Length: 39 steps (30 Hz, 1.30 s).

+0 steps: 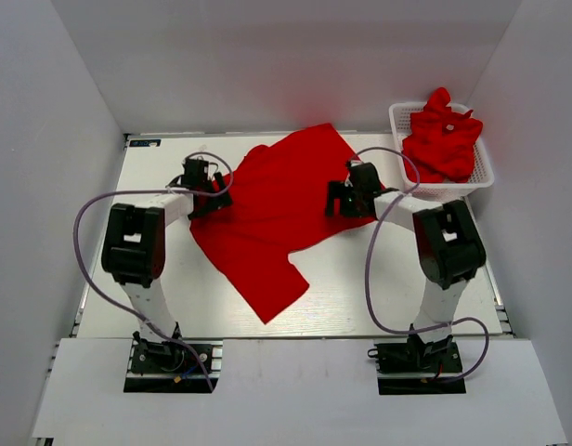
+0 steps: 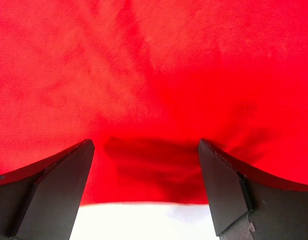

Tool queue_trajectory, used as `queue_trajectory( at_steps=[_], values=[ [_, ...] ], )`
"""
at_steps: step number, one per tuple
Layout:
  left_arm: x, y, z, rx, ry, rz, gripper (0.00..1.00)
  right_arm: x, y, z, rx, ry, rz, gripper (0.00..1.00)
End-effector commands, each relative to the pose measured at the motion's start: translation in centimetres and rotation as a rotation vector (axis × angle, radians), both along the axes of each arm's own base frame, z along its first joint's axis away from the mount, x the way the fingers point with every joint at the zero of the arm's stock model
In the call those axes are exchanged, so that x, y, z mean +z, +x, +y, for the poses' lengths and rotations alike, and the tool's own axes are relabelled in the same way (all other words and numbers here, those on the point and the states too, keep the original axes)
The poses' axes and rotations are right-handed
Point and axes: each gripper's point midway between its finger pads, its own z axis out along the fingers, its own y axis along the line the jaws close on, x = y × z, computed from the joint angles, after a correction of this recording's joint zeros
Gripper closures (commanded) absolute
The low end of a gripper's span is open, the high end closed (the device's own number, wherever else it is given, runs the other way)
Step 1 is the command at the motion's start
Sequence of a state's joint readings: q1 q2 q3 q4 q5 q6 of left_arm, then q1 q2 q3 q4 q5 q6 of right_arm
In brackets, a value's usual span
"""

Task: Fold and stack the t-shirts
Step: Flatten out the tshirt

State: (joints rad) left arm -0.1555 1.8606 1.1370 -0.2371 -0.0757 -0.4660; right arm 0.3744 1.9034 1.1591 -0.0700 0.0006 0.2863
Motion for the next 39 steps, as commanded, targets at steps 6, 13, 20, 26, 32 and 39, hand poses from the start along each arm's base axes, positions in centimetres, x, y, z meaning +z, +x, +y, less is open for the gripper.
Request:
queue_trajectory(
  at_steps=[6,13,20,26,32,39],
  values=[
    [0.3,8.0,-2.8,-0.193,-0.088,-0.093,0.0,-3.9,-17.7,2.8,0.118,0.218,0.356,0.1],
    [-0.1,10.8,-6.6,-0.332,-0.246,-0.109,0.0,1.6,-17.0,5.5,0.19,0.239,0.182,0.1],
    [12.0,9.8,-2.7,-0.237,-0.047,-0.261,0.0,9.5,-11.0,2.3,-0.027,0.121,-0.067,0.1],
    [12.1,-2.2,2.2,-0.01,0.041,-0.145,0.0,9.0,-13.9,-1.8,-0.216,0.127,-0.03,0.1],
    [7.6,-15.7,3.9,0.192,-0.037,-0.026,0.0,6.3,-18.0,-5.0,-0.304,0.079,0.073,0.1],
    [3.5,-23.5,4.8,0.351,-0.082,0.08,0.0,4.6,-20.9,-6.9,-0.362,0.073,0.12,0.1]
  ],
)
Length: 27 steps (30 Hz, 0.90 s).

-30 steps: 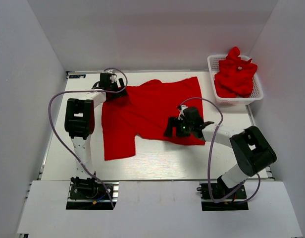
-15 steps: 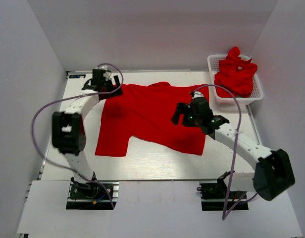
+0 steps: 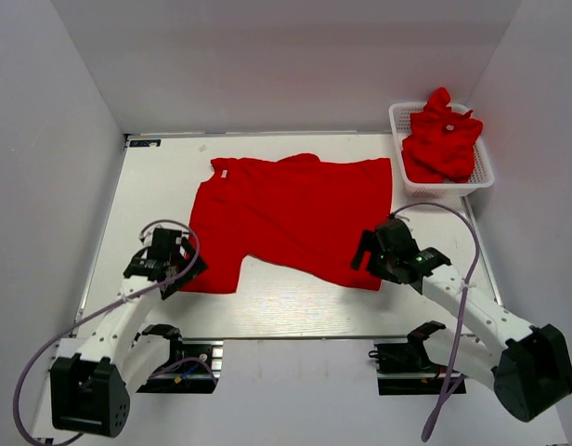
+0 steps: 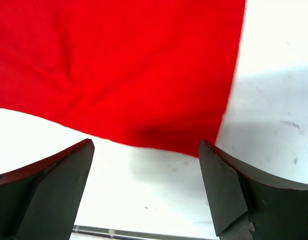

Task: Fold and stack the t-shirts
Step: Flatten out the tshirt

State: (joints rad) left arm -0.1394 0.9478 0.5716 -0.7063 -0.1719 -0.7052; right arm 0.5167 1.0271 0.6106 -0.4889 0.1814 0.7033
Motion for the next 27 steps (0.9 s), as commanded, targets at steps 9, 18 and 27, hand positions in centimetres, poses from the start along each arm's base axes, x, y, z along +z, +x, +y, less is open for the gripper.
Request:
queue_trajectory(
  at_steps=[9,18,27],
  values=[
    [-4.0,-2.8,0.1,0.159,-0.08,-0.003,0.03,-1.3,-2.9,-2.8,-0.145,0.007,0.019,0.1],
    [-6.2,-1.3,-0.6,0.095,-0.083,-0.006,0.41,-3.4,-3.3,-4.2,-0.204,-0.05,0.05,0.1],
    [-5.0,0.6,-0.9,0.043,-0.067,-0.061,1.0,-5.0,-1.3,-1.7,-0.16,0.03,0.045,0.1]
  ],
)
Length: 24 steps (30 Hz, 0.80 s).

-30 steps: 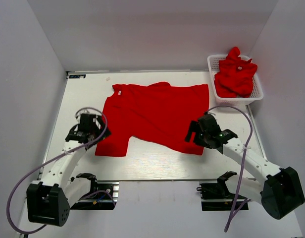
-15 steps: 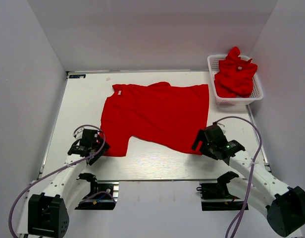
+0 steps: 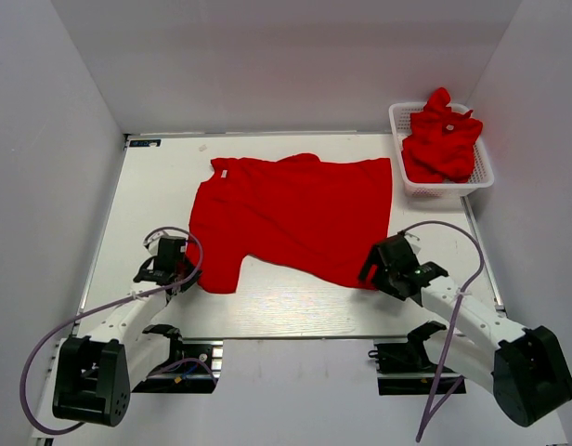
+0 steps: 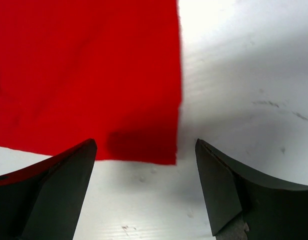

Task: Fold and stack the t-shirts
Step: Flatten out the tshirt

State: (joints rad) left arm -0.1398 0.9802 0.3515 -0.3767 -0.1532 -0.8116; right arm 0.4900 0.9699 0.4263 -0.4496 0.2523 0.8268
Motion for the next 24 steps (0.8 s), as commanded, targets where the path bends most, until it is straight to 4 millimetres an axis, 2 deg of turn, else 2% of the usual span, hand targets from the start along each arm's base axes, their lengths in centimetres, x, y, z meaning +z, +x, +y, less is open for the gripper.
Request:
queue_trajectory(
  at_steps=[1,3,4,5,8,9,11,12,13,14,15,16,17,18,20,21,23,24],
  values=[
    [-0.2,-0.1,-0.1,-0.043,0.023,0.01,1.0,-0.1,1.6,1.7,0.011,0.068,-0.034,0.16],
    [0.6,0.7,-0.1,-0.063,0.032,-0.039,1.0,-0.6,1.3,2.3,0.045,0.091,-0.007,0.28],
    [1.3,1.1,-0.4,-0.07,0.018,-0.074,1.0,-0.3,1.7,2.9,0.065,0.112,-0.029,0.4],
    [2.2,1.7,-0.5,-0.08,0.023,-0.108,1.0,-0.2,1.7,3.2,0.084,0.12,-0.032,0.64],
    [5.6,3.6,-0.8,-0.104,0.018,-0.24,1.0,1.2,2.4,3.9,0.13,0.144,-0.094,0.95],
    [6.8,4.3,-0.9,-0.11,0.021,-0.287,1.0,2.2,3.3,3.8,0.134,0.135,-0.137,1.0],
    [10.1,5.6,-1.1,-0.119,0.024,-0.39,1.0,4.9,4.9,3.7,0.145,0.117,-0.245,1.0],
    [11.1,6.0,-1.1,-0.118,0.022,-0.412,1.0,6.6,5.9,3.7,0.141,0.111,-0.303,1.0],
    [13.5,7.0,-1.2,-0.131,0.035,-0.471,1.0,9.0,7.1,3.6,0.127,0.105,-0.381,1.0],
    [14.9,7.5,-0.5,-0.107,0.065,-0.502,1.0,11.3,8.2,3.5,0.144,0.082,-0.446,1.0],
    [16.5,8.0,-0.4,-0.095,0.07,-0.536,1.0,12.7,8.9,2.9,0.116,0.053,-0.493,1.0],
    [19.3,8.8,-0.4,-0.107,0.086,-0.583,1.0,15.4,9.9,3.0,0.109,0.058,-0.552,1.0],
    [20.9,9.3,-0.5,-0.111,0.093,-0.611,1.0,16.5,10.2,2.8,0.131,0.024,-0.583,1.0],
    [23.7,9.9,-0.3,-0.094,0.098,-0.658,1.0,20.6,11.4,2.1,0.079,0.014,-0.67,1.0],
    [26.5,10.4,0.1,-0.087,0.123,-0.709,1.0,23.0,11.8,1.7,0.085,-0.018,-0.72,1.0],
    [29.5,10.6,0.2,-0.079,0.134,-0.769,1.0,26.8,12.2,1.5,0.073,-0.015,-0.797,1.0],
    [32.5,10.5,0.9,-0.064,0.172,-0.828,1.0,29.5,12.1,0.9,0.054,-0.029,-0.857,1.0],
    [35.9,10.2,1.5,-0.038,0.186,-0.896,1.0,32.0,12.0,0.5,0.05,-0.041,-0.911,1.0]
  ],
)
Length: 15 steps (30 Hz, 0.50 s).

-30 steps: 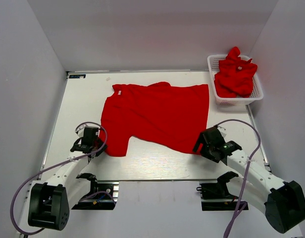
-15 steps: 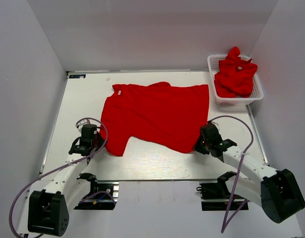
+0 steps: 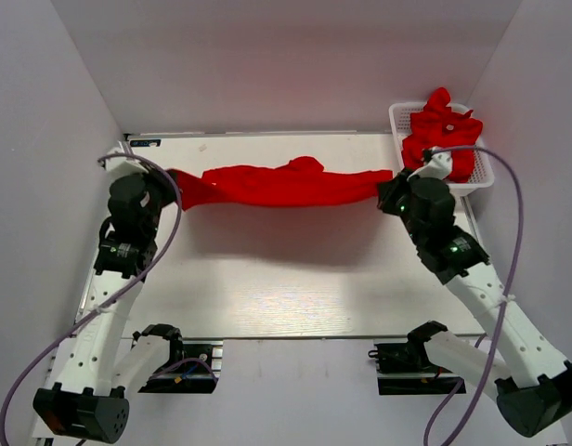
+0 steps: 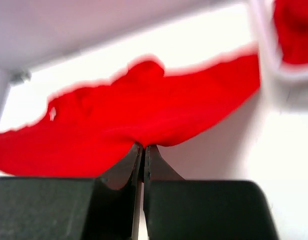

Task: Fold and stack the t-shirts
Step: Flatten out the tshirt

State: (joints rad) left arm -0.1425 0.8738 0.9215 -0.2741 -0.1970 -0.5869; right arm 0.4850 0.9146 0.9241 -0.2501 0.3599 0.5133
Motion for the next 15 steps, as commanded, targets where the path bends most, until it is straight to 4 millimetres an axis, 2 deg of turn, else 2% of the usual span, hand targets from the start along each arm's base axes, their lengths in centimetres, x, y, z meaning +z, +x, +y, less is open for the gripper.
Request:
queue_trajectory(
  at_steps=[1,2,3,4,5,6,7,8,9,10,11,12,13,14,15],
  values=[
    [7.9,-0.7,1.9,0.073,0.061,-0.164,1.0,8.9,-0.1,-2.8,-0.091,-0.033,-0.222,1.0],
    [9.4,-1.0,2.2,0.081,0.088,-0.194,1.0,11.0,-0.5,-3.4,-0.109,-0.025,-0.262,1.0],
    [12.3,-1.6,2.6,0.094,0.098,-0.253,1.0,12.0,-0.8,-3.7,-0.112,-0.041,-0.288,1.0],
    [13.7,-2.0,2.7,0.096,0.112,-0.279,1.0,15.0,-1.6,-4.2,-0.115,-0.02,-0.348,1.0],
    [16.6,-3.2,3.0,0.101,0.13,-0.343,1.0,16.0,-2.0,-4.5,-0.118,-0.03,-0.372,1.0],
    [17.9,-3.7,3.2,0.113,0.14,-0.369,1.0,17.1,-2.4,-4.7,-0.115,-0.028,-0.4,1.0],
    [19.1,-4.2,3.4,0.116,0.15,-0.396,1.0,20.3,-3.5,-4.8,-0.093,-0.009,-0.466,1.0],
    [21.9,-5.4,3.7,0.126,0.17,-0.462,1.0,20.8,-3.6,-4.9,-0.087,-0.029,-0.47,1.0],
    [23.0,-5.7,3.8,0.129,0.183,-0.481,1.0,21.6,-3.8,-5.0,-0.083,-0.042,-0.483,1.0],
    [24.1,-5.9,3.7,0.123,0.197,-0.502,1.0,24.7,-5.3,-5.3,-0.062,-0.035,-0.549,1.0],
    [26.9,-7.6,3.8,0.12,0.222,-0.567,1.0,25.8,-5.9,-5.1,-0.039,-0.028,-0.571,1.0],
    [28.0,-7.9,3.9,0.125,0.231,-0.588,1.0,27.3,-6.5,-5.3,-0.026,-0.042,-0.592,1.0],
    [29.2,-8.9,3.8,0.121,0.242,-0.614,1.0,27.8,-7.0,-5.2,-0.008,-0.047,-0.597,1.0],
    [31.6,-9.8,4.0,0.131,0.247,-0.663,1.0,29.7,-8.2,-5.0,0.031,-0.031,-0.642,1.0],
    [32.4,-10.3,4.1,0.129,0.279,-0.667,1.0,31.0,-9.3,-5.2,0.047,-0.026,-0.668,1.0]
  ],
)
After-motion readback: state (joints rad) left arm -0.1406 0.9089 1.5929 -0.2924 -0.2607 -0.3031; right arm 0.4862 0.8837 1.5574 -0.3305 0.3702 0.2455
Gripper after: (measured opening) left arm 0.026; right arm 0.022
